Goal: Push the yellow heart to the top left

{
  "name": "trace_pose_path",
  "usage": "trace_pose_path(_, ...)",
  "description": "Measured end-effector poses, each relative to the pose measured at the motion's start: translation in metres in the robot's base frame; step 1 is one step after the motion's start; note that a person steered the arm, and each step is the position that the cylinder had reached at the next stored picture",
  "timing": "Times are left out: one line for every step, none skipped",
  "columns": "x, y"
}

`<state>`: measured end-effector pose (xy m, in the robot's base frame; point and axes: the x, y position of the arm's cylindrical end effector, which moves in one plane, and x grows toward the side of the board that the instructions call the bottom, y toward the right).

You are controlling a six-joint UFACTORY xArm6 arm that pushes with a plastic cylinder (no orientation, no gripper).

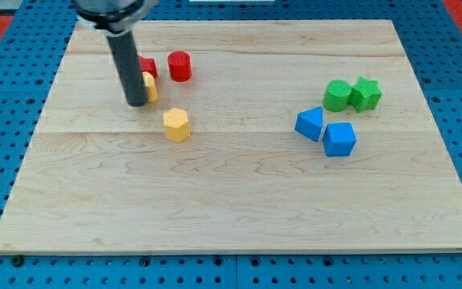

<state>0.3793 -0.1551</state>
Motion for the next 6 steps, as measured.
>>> trace_pose_path(0.009,0.019)
trace_pose_path(0.010,0.066)
trace_pose_path(-0.015,0.033)
trace_pose_path(-0.025,-0.039)
trace_pose_path(-0.030,-0.052)
trace_pose_path(-0.057,-0.061)
